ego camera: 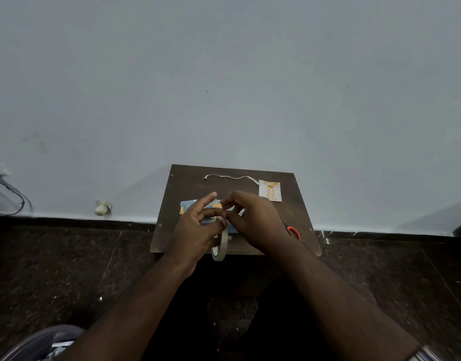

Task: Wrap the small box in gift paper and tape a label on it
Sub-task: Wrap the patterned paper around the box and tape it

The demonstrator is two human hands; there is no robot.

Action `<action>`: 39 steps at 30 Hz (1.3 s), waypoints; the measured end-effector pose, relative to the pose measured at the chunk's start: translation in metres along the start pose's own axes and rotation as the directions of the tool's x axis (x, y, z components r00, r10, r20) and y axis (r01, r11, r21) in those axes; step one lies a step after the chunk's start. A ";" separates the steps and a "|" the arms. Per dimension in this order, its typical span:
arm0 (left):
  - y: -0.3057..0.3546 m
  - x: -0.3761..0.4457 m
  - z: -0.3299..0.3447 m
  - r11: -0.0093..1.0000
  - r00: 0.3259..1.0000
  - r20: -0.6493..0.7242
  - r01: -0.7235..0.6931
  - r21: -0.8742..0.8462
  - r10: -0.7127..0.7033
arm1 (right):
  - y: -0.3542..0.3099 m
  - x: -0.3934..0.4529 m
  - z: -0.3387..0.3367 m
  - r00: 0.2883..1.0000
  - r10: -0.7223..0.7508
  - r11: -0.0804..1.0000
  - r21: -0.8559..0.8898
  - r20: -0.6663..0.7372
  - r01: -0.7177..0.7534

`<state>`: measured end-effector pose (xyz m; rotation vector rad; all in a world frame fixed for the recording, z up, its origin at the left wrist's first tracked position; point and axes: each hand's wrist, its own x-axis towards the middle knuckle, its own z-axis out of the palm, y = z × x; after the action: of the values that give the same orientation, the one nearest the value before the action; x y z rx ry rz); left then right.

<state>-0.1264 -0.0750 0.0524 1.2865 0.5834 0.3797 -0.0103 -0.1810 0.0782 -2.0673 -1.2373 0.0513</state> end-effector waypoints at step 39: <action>0.007 0.009 -0.007 0.957 0.970 -0.189 0.098 -0.272 -0.153 | 0.011 -0.027 0.021 0.879 0.406 0.797 0.374 0.250 -0.474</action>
<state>-0.1233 -0.0630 0.0560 0.9566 0.7627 0.4727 -0.0246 -0.1937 0.0479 -1.9335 -0.7108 0.6604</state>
